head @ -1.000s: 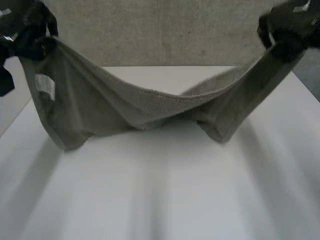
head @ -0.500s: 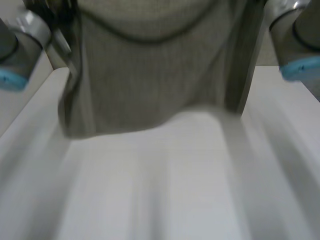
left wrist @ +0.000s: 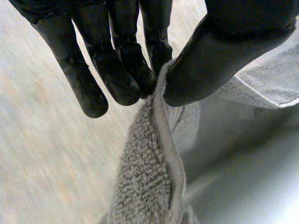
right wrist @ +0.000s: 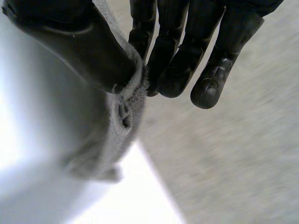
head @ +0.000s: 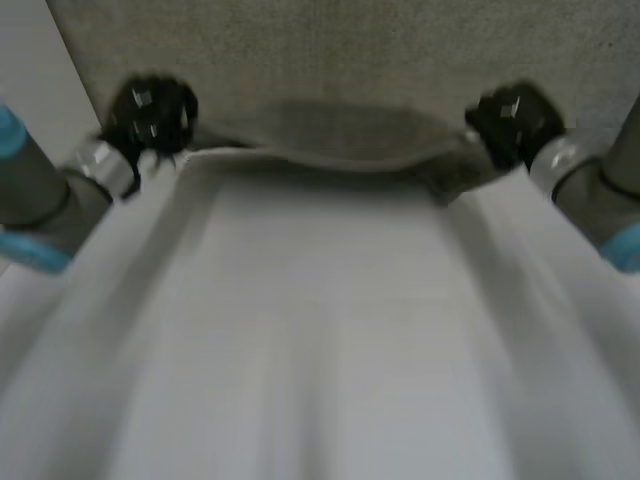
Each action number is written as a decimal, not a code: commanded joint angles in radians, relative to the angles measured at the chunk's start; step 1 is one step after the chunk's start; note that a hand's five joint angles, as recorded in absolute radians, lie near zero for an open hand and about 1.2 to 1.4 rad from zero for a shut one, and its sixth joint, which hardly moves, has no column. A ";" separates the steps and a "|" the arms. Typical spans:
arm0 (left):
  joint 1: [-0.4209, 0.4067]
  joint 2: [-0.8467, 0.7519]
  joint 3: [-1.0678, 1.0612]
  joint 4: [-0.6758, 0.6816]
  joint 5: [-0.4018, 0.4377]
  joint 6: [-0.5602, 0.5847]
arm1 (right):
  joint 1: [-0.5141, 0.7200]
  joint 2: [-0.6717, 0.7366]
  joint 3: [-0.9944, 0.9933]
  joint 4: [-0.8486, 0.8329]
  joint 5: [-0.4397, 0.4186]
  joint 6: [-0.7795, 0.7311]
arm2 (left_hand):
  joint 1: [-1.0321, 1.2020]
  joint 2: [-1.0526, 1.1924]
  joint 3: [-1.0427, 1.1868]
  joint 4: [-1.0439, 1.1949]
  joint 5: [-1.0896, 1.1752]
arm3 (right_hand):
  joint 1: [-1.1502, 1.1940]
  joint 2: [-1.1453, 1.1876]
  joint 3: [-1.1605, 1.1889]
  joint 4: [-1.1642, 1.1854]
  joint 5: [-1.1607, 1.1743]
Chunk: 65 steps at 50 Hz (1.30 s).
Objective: Fold the towel.
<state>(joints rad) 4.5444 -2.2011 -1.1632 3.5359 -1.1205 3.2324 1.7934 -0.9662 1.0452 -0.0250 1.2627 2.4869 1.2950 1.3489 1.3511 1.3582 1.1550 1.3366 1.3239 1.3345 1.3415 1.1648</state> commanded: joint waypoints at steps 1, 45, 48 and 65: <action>0.053 0.004 -0.237 0.035 0.036 0.128 | -0.051 -0.008 0.221 -0.001 -0.052 -0.045 | 0.101 0.047 0.045 0.038 0.067 | 0.060 0.072 0.062 0.055 0.057; 0.104 -0.158 0.106 -0.229 0.107 0.081 | -0.048 0.198 -0.146 0.217 0.009 -0.180 | 0.101 0.047 0.045 0.038 0.067 | 0.060 0.072 0.062 0.055 0.057; 0.096 -0.242 0.224 -0.261 0.079 0.081 | -0.039 0.247 -0.189 0.205 0.015 -0.178 | 0.101 0.047 0.045 0.038 0.067 | 0.060 0.072 0.062 0.055 0.057; 0.051 -0.439 0.468 -0.276 0.068 0.081 | -0.017 0.368 -0.301 0.083 0.076 -0.129 | 0.101 0.047 0.045 0.038 0.067 | 0.060 0.072 0.062 0.055 0.057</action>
<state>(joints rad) 4.6030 -2.6159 -0.7180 3.2546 -1.0531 3.3131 1.7775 -0.6197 0.7601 0.0761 1.3347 2.3565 1.2950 1.3489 1.3511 1.3583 1.1591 1.3368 1.3239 1.3345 1.3415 1.1648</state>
